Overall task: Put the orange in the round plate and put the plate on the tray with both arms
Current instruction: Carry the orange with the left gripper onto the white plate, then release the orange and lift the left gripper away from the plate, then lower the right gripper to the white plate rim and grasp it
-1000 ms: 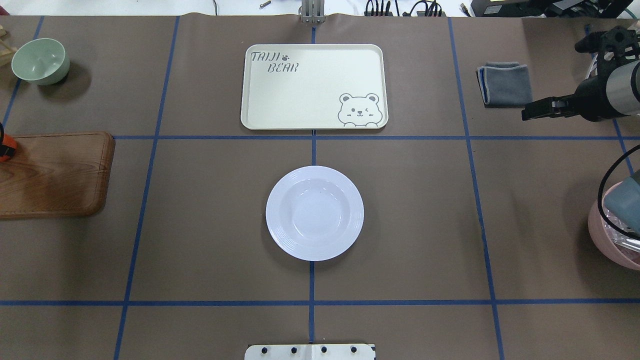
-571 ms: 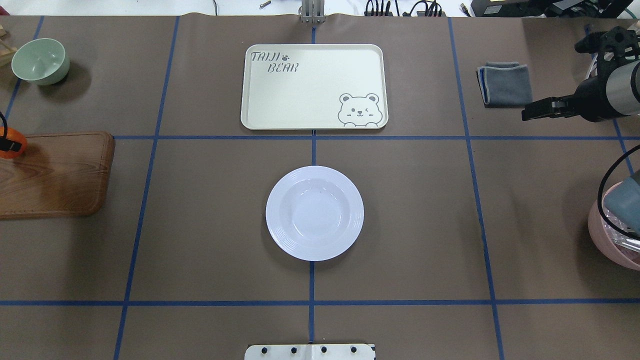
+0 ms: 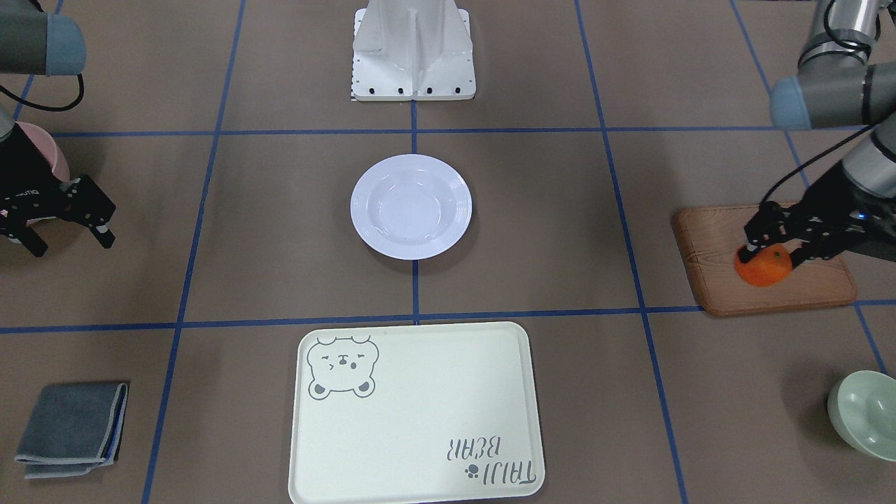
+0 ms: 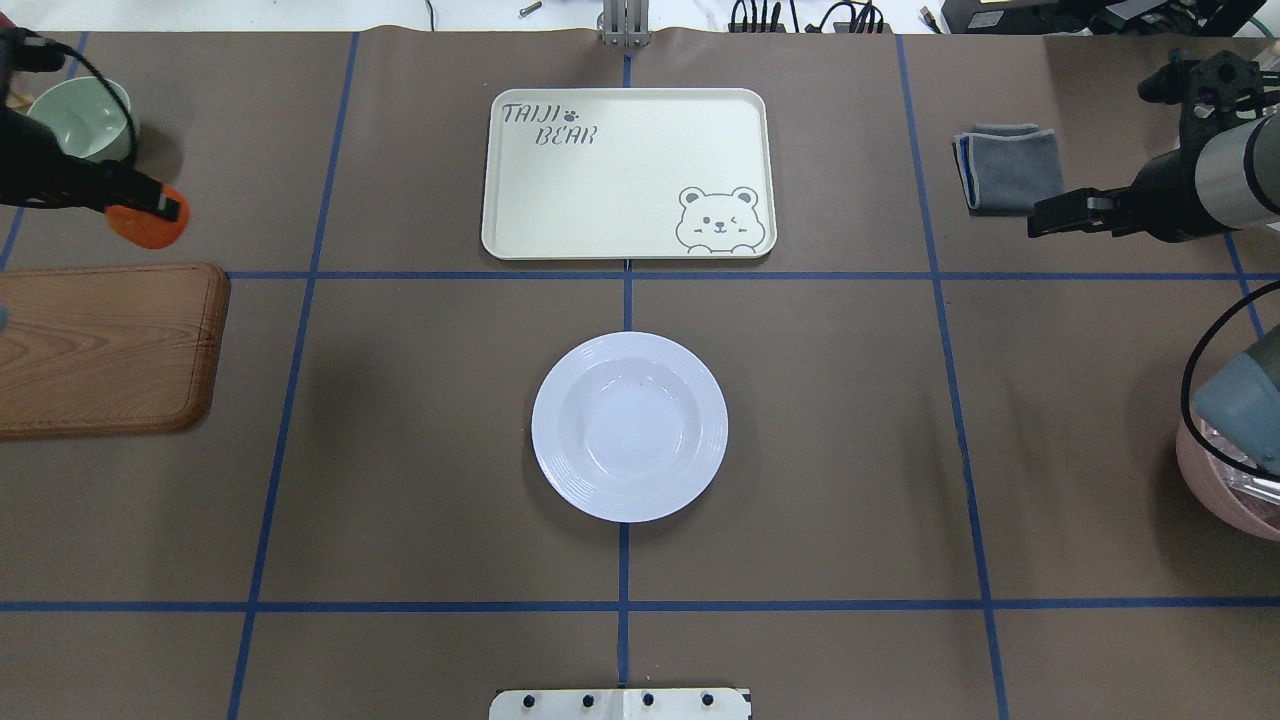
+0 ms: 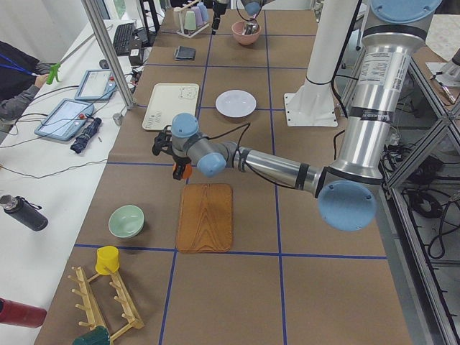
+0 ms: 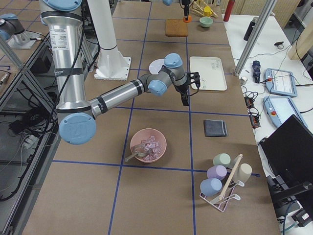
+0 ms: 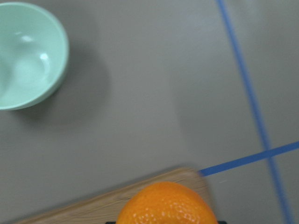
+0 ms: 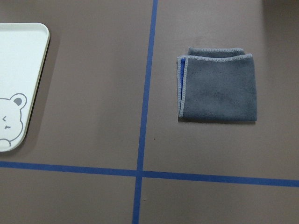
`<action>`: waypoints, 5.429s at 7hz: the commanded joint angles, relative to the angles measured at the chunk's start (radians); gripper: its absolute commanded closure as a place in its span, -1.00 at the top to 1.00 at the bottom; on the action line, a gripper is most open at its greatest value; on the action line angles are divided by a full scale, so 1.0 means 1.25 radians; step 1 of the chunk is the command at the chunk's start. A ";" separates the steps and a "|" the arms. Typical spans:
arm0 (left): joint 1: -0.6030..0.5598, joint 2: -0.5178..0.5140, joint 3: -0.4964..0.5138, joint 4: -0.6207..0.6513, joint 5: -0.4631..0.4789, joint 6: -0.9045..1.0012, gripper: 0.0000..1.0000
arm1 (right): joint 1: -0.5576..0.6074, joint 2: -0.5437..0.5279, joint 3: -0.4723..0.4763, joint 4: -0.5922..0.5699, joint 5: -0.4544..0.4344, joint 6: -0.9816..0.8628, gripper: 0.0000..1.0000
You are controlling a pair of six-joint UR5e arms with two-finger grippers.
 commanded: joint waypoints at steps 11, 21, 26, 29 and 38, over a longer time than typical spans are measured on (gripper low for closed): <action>0.570 -0.526 0.181 0.390 0.481 -0.519 -0.41 | -0.034 0.033 0.016 0.001 -0.002 0.296 1.00; 0.103 -0.218 -0.083 0.466 0.170 0.152 0.95 | -0.262 0.048 0.140 0.052 -0.243 0.690 1.00; -0.197 -0.004 -0.039 0.439 0.083 0.490 0.96 | -0.601 0.050 0.151 0.079 -0.654 0.979 0.97; -0.401 0.089 0.082 0.440 -0.068 0.784 0.96 | -0.706 0.130 0.061 0.079 -0.818 1.114 0.90; -0.439 0.135 0.076 0.436 -0.072 0.787 0.96 | -0.718 0.252 -0.144 0.076 -0.801 1.153 0.27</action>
